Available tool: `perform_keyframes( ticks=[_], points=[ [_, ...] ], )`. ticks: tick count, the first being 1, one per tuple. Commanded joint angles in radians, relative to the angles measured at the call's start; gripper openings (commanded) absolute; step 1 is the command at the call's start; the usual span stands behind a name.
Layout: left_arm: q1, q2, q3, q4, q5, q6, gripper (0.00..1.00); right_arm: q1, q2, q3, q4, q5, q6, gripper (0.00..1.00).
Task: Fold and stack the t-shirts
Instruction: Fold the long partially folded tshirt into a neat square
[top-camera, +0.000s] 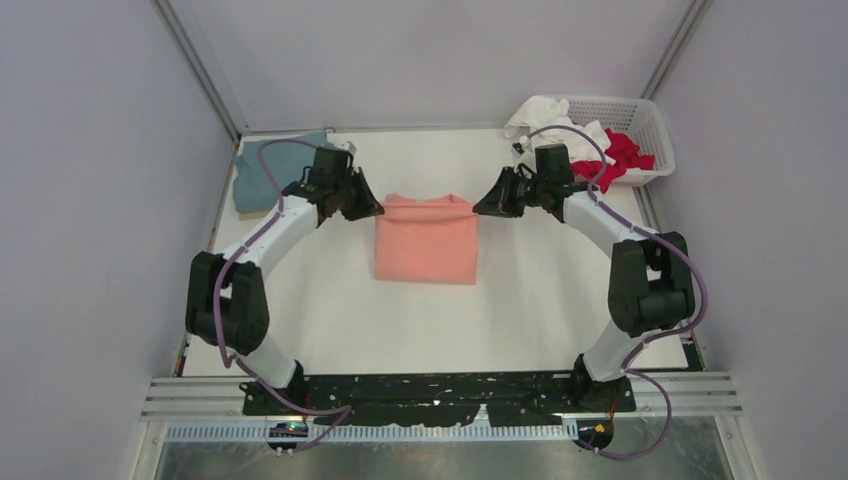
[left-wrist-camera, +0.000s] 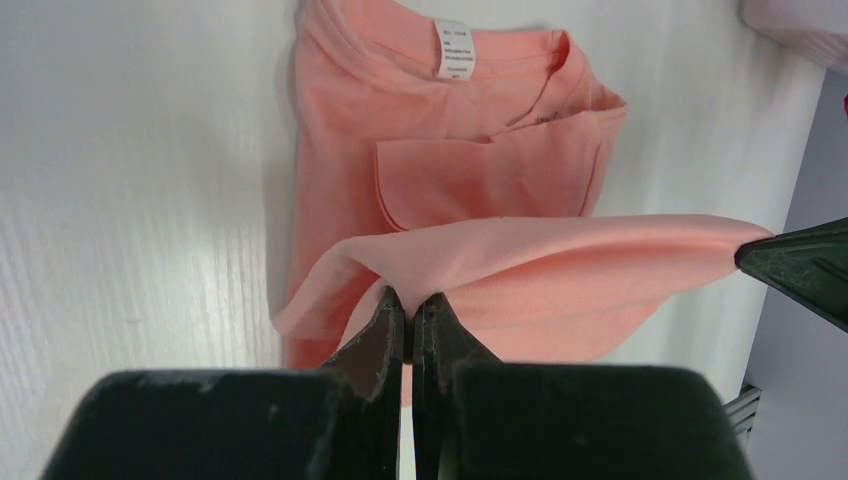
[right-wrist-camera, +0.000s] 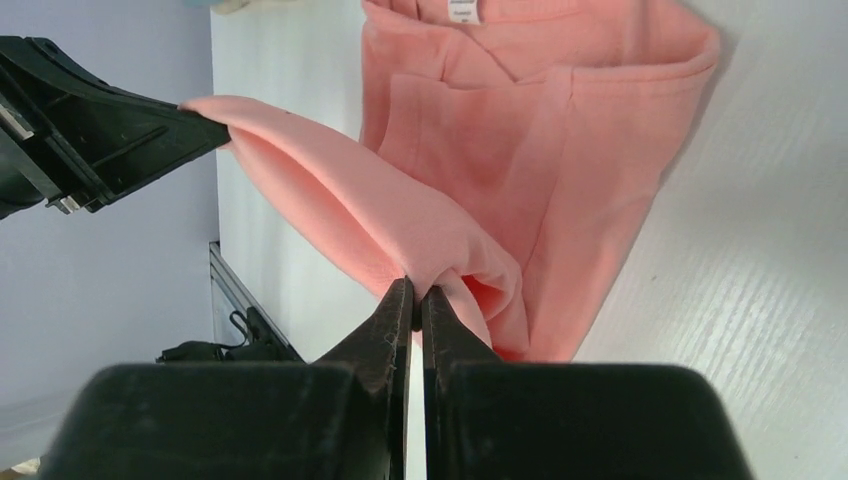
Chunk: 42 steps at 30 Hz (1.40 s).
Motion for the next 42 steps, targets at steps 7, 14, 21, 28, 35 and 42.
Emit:
perform_keyframes(
  ticks=[7,14,21,28,35,42],
  points=[
    [0.037,0.283,0.303,-0.053,0.039,0.033,0.00,-0.087,0.202,0.140,0.161,-0.016,0.068,0.06],
    [0.052,0.421,0.386,-0.004,0.080,-0.021,0.00,-0.090,0.350,0.236,0.208,0.032,0.079,0.06],
    [0.058,0.537,0.539,-0.075,0.086,-0.031,0.45,-0.088,0.453,0.386,0.165,0.134,0.060,0.32],
    [0.040,0.417,0.524,-0.052,0.128,-0.012,0.99,-0.053,0.307,0.360,0.109,0.195,-0.002,0.73],
    [0.004,0.402,0.470,0.012,0.255,-0.022,0.99,0.033,0.218,0.183,0.253,0.121,0.076,0.95],
    [0.005,0.556,0.556,0.058,0.321,-0.061,1.00,0.061,0.374,0.289,0.320,0.086,0.160,0.95]
  ],
)
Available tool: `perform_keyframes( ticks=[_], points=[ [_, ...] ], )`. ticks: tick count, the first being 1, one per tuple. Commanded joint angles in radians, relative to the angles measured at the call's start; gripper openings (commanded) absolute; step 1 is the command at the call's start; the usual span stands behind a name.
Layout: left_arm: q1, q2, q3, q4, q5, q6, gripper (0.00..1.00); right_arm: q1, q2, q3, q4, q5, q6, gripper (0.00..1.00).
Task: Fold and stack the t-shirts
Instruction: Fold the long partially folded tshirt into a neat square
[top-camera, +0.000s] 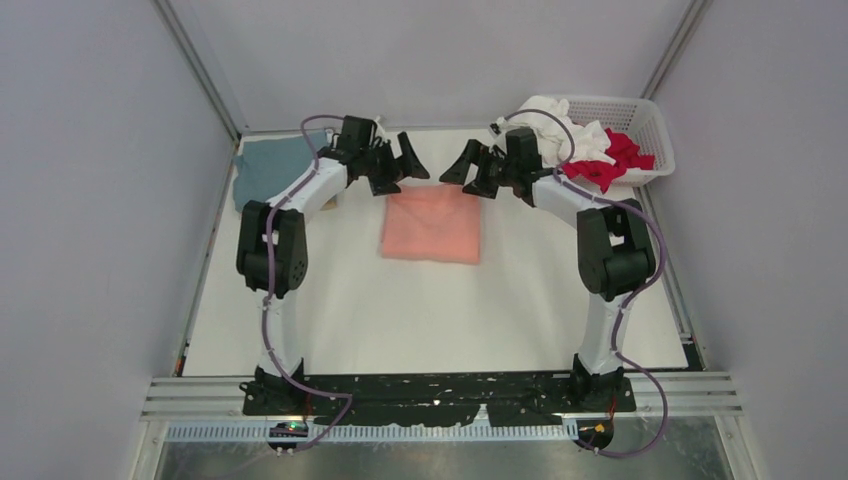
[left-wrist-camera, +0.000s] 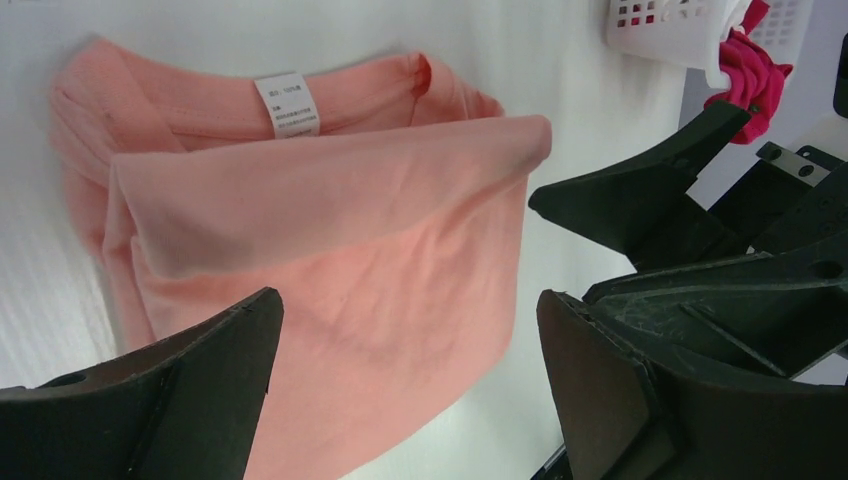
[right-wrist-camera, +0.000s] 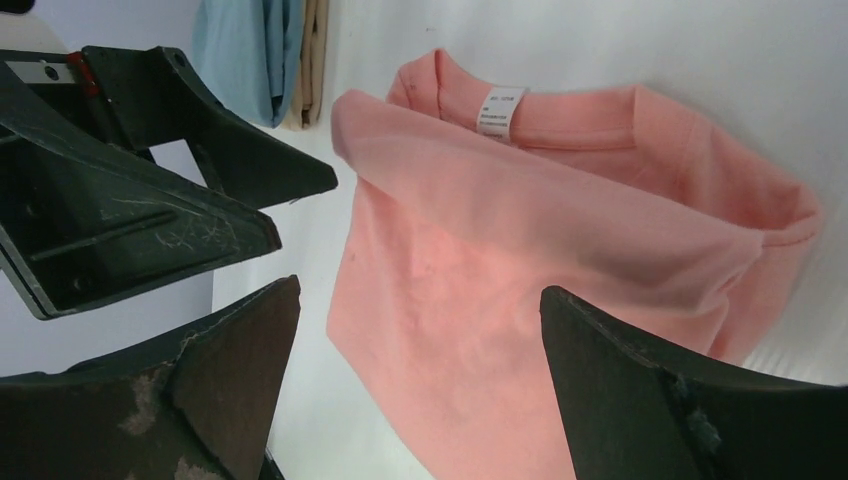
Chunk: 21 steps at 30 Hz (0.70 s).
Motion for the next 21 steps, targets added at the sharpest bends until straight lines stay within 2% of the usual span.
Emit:
perform_keyframes(
  ticks=[1,5,12,17,21],
  points=[
    [0.009,0.124,0.105,0.041,0.042,-0.030,0.99,-0.008,0.104,0.098,0.068,-0.017,0.061,0.95],
    [0.014,0.233,0.220,-0.002,-0.033,-0.054,1.00,-0.019,0.196,0.184,0.031,-0.010,0.053,0.95],
    [0.017,0.404,0.372,-0.119,-0.016,-0.127,1.00,-0.049,0.331,0.246,0.003,0.021,0.090,0.95],
    [0.012,0.367,0.256,-0.081,0.019,-0.166,1.00,-0.048,0.333,0.205,-0.013,0.000,0.089,0.95],
    [-0.006,0.232,0.049,-0.036,-0.028,-0.139,1.00,-0.042,0.256,0.061,-0.003,0.002,0.067,0.95]
  ],
)
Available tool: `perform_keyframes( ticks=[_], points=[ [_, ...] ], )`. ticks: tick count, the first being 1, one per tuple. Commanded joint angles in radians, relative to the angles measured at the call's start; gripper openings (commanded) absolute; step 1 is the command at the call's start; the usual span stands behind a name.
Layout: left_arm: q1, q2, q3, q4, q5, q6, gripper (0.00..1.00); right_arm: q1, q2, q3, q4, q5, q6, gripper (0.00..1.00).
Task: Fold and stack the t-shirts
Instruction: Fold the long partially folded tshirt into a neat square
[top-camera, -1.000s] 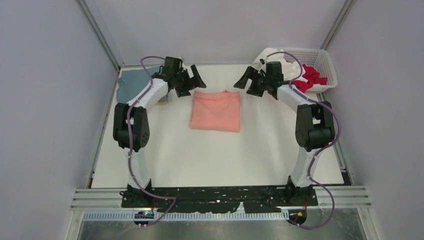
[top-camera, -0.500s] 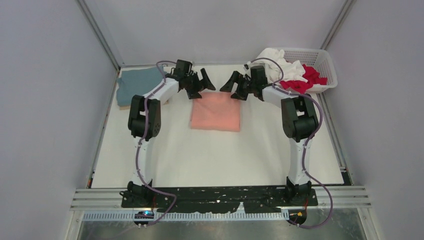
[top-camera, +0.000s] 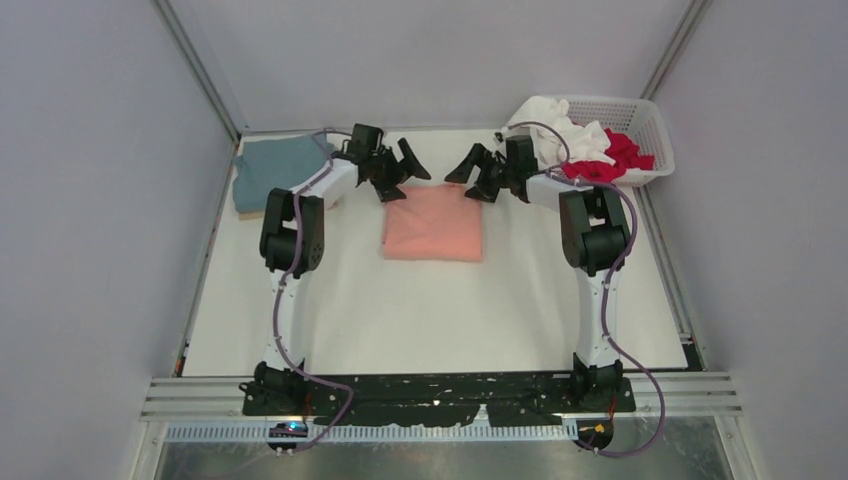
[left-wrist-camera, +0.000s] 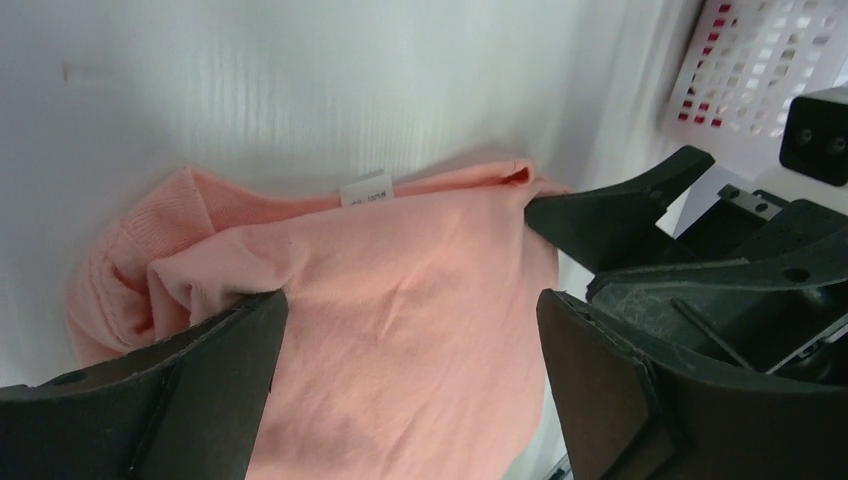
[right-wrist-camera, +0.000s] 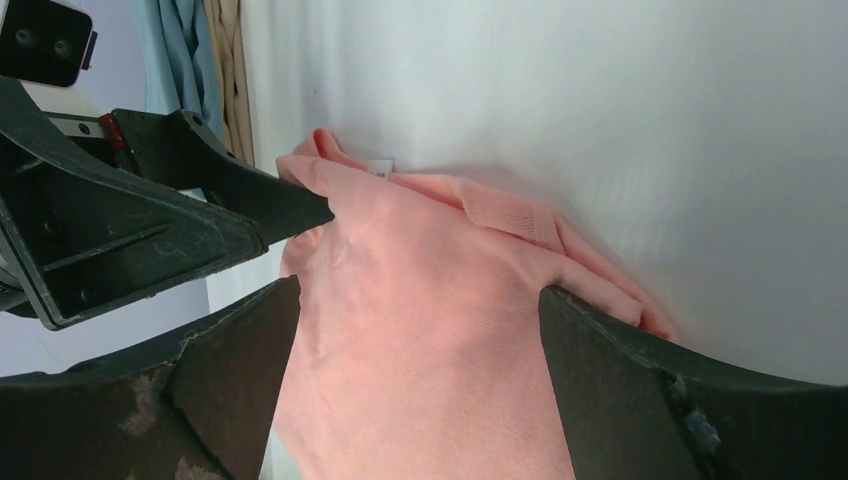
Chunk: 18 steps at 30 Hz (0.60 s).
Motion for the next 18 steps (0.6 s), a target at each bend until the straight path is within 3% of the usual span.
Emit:
perform_keyframes(
  ticks=[1,4,6,12,15,18],
  points=[
    [-0.023,-0.137,-0.254,-0.031,-0.044,0.018,1.00,0.004,-0.076,-0.159,-0.037,0.023,-0.025,0.95],
    [-0.039,-0.237,-0.402,0.012,-0.081,0.023,0.99,0.005,-0.169,-0.315,0.015,0.033,-0.031,0.95],
    [-0.039,-0.275,-0.433,0.042,-0.083,0.027,1.00,0.002,-0.209,-0.331,0.019,0.044,-0.052,0.95],
    [-0.053,-0.375,-0.294,-0.063,-0.158,0.108,1.00,0.003,-0.298,-0.174,-0.133,0.110,-0.160,0.95],
    [-0.097,-0.492,-0.391,-0.033,-0.199,0.128,1.00,0.011,-0.431,-0.220,-0.146,0.133,-0.183,0.95],
    [-0.132,-0.567,-0.535,0.076,-0.100,0.089,1.00,0.027,-0.544,-0.375,-0.100,0.125,-0.168,0.95]
  ],
)
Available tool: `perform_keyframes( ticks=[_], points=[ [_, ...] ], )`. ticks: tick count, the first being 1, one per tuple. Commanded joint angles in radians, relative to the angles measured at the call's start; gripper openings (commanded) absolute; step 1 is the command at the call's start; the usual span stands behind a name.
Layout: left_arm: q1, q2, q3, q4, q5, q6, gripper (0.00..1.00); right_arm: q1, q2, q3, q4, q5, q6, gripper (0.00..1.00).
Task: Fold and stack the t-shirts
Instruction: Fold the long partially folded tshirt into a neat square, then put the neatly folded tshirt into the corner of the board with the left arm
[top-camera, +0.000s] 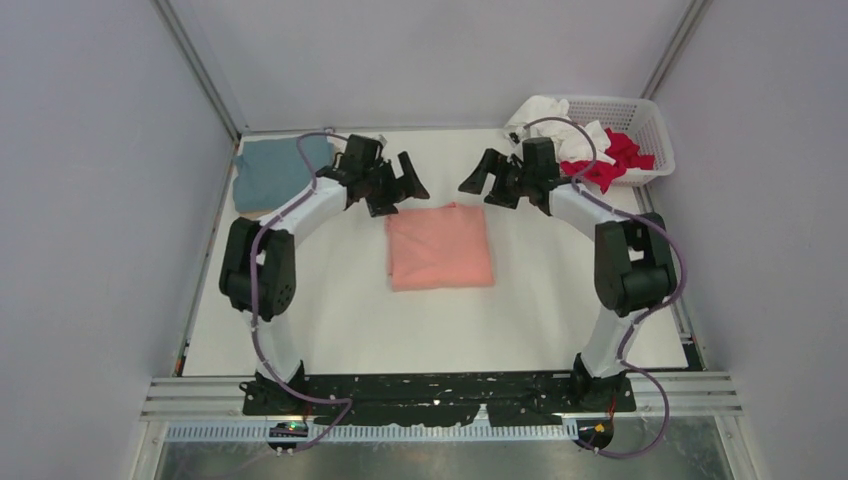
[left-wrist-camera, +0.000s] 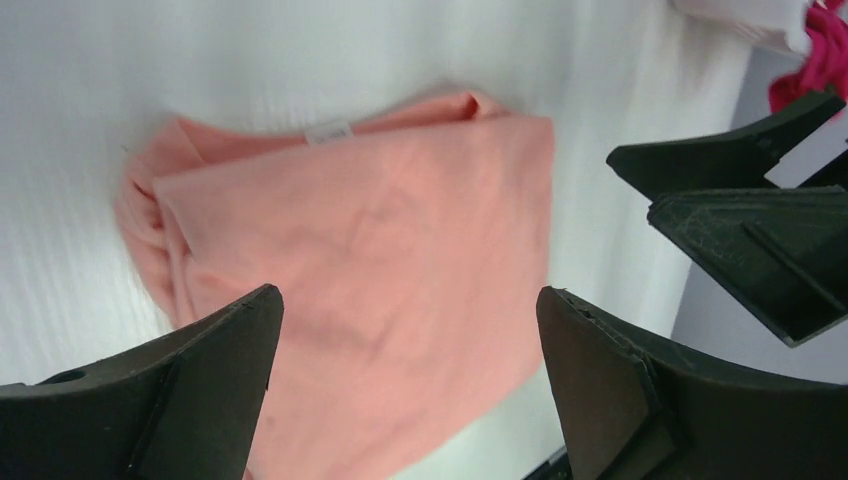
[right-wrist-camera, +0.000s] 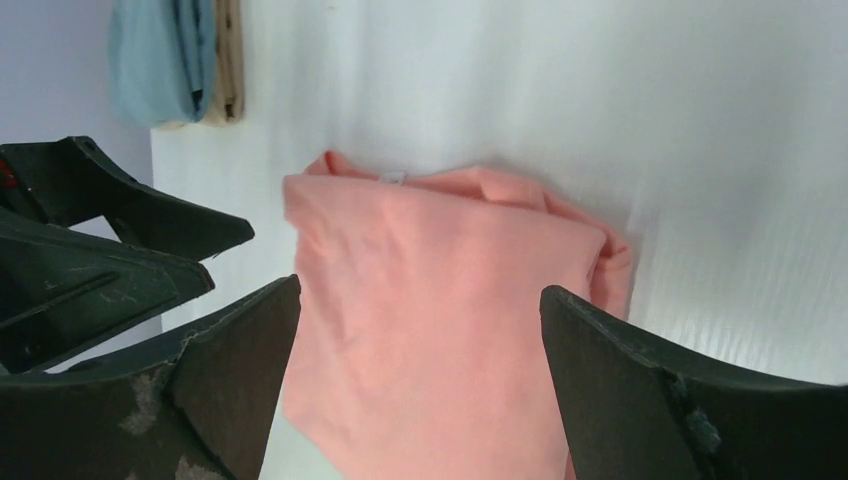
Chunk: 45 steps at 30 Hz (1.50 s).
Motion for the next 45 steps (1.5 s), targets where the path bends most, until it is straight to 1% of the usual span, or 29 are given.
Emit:
perform_keyframes(
  ticks=[1,5,6,8,10,13,16,20,22,25,26,28,29,30,31,32,34,37,39,41,45],
  points=[
    [-0.071,-0.175,-0.166,0.117,0.080,-0.017,1.00,0.030,-0.258,-0.198,0.061,0.008,-0.010,0.95],
    [-0.119,-0.197,-0.318,0.270,0.183,-0.074,1.00,0.091,-0.345,-0.410,0.239,-0.096,0.108,0.95],
    [-0.134,-0.192,-0.341,0.293,0.207,-0.076,1.00,0.104,-0.349,-0.441,0.325,-0.135,0.153,0.95],
    [-0.148,-0.180,-0.379,0.306,0.240,-0.089,1.00,0.129,-0.338,-0.511,0.415,-0.184,0.201,0.95],
    [-0.145,-0.174,-0.438,0.344,0.262,-0.100,1.00,0.133,-0.296,-0.556,0.453,-0.187,0.218,0.95],
    [-0.132,-0.177,-0.506,0.345,0.228,-0.088,1.00,0.119,-0.250,-0.605,0.441,-0.155,0.207,0.95],
    [-0.117,-0.183,-0.570,0.358,0.223,-0.088,0.99,0.092,-0.238,-0.640,0.362,-0.080,0.155,0.95],
    [-0.106,-0.212,-0.636,0.350,0.192,-0.061,1.00,0.060,-0.295,-0.672,0.274,-0.001,0.092,0.95],
    [-0.103,-0.245,-0.649,0.327,0.168,-0.038,0.99,0.046,-0.341,-0.672,0.246,0.006,0.075,0.95],
    [-0.103,-0.346,-0.639,0.289,0.137,0.018,1.00,0.044,-0.422,-0.636,0.168,0.003,0.028,0.95],
    [-0.103,-0.384,-0.628,0.263,0.117,0.045,1.00,0.044,-0.474,-0.629,0.150,0.005,0.014,0.95],
    [-0.103,-0.450,-0.599,0.182,-0.014,0.094,1.00,0.043,-0.558,-0.607,0.063,0.055,-0.042,0.95],
    [-0.103,-0.466,-0.576,0.134,-0.099,0.116,1.00,0.042,-0.587,-0.594,-0.011,0.122,-0.080,0.95],
    [-0.101,-0.470,-0.552,0.090,-0.163,0.135,1.00,0.042,-0.647,-0.592,-0.044,0.158,-0.096,0.95],
    [-0.098,-0.460,-0.524,0.043,-0.219,0.152,1.00,0.041,-0.707,-0.595,-0.101,0.236,-0.123,0.95],
    [-0.093,-0.439,-0.498,0.009,-0.257,0.160,1.00,0.039,-0.735,-0.607,-0.123,0.295,-0.133,0.95],
    [-0.086,-0.365,-0.411,-0.068,-0.304,0.156,0.99,0.033,-0.813,-0.633,-0.164,0.355,-0.152,0.95],
    [-0.081,-0.233,-0.278,-0.172,-0.322,0.161,0.99,0.026,-0.910,-0.669,-0.177,0.413,-0.162,0.95],
    [-0.081,-0.176,-0.245,-0.157,-0.266,0.152,0.98,0.021,-0.943,-0.683,-0.182,0.423,-0.165,0.95],
    [-0.080,-0.137,-0.216,-0.153,-0.243,0.138,0.94,0.019,-0.961,-0.682,-0.190,0.425,-0.170,0.95],
    [-0.080,-0.081,-0.191,-0.152,-0.203,0.120,0.91,0.017,-0.962,-0.679,-0.192,0.424,-0.180,0.95]
  ],
)
